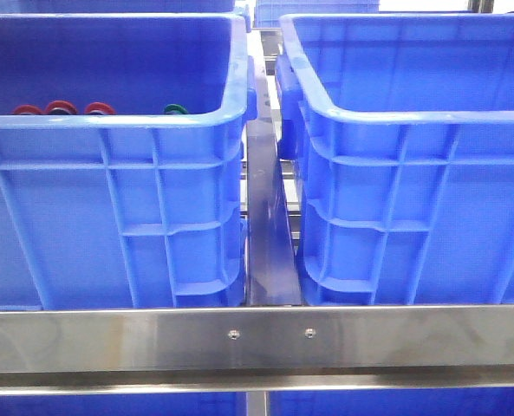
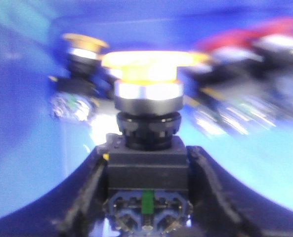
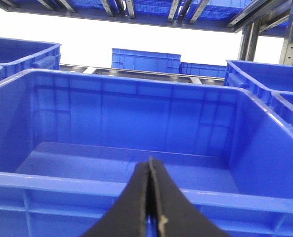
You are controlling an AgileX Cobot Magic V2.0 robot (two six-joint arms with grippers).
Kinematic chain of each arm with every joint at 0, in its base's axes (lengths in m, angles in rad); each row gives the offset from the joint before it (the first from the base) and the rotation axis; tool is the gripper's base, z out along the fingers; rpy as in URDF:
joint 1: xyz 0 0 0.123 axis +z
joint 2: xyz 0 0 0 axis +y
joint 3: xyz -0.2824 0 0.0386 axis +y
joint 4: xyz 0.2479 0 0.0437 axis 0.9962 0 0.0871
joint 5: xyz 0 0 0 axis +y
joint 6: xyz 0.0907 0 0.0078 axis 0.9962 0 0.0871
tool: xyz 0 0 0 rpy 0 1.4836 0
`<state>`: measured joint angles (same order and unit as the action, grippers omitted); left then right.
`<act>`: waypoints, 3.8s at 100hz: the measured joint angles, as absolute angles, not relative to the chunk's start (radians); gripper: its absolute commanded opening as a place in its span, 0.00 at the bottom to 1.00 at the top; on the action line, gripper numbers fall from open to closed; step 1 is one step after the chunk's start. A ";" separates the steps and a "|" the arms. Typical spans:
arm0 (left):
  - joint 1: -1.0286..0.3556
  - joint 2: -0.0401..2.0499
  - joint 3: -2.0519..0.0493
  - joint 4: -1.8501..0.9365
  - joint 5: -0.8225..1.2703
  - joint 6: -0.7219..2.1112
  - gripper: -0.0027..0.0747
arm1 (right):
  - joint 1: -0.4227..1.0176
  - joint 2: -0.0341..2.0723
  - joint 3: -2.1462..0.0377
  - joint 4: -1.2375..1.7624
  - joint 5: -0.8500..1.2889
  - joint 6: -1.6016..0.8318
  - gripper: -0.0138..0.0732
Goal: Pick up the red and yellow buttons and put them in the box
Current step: 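Lift the yellow push-button out of the bin with the left gripper, then close the right gripper on the yellow button held by the left gripper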
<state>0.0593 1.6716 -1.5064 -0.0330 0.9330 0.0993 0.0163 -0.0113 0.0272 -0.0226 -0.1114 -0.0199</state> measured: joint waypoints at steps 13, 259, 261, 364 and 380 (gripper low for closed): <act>0.059 1.577 -1.437 -0.109 0.949 0.157 0.01 | 0.016 -0.011 0.027 -0.023 -0.111 -0.020 0.08; -0.387 1.074 -1.092 -0.682 1.115 0.959 0.01 | 0.104 0.893 -0.866 1.058 1.080 -0.416 0.78; -0.387 1.074 -1.092 -0.682 1.115 0.959 0.01 | 0.104 0.908 -0.866 1.092 1.088 -0.437 0.78; -0.387 1.074 -1.092 -0.682 1.127 0.959 0.01 | 0.535 1.372 -1.153 1.240 0.901 -0.532 0.78; -0.387 1.074 -1.092 -0.682 1.127 0.959 0.01 | 0.567 1.389 -1.181 1.240 0.899 -0.533 0.76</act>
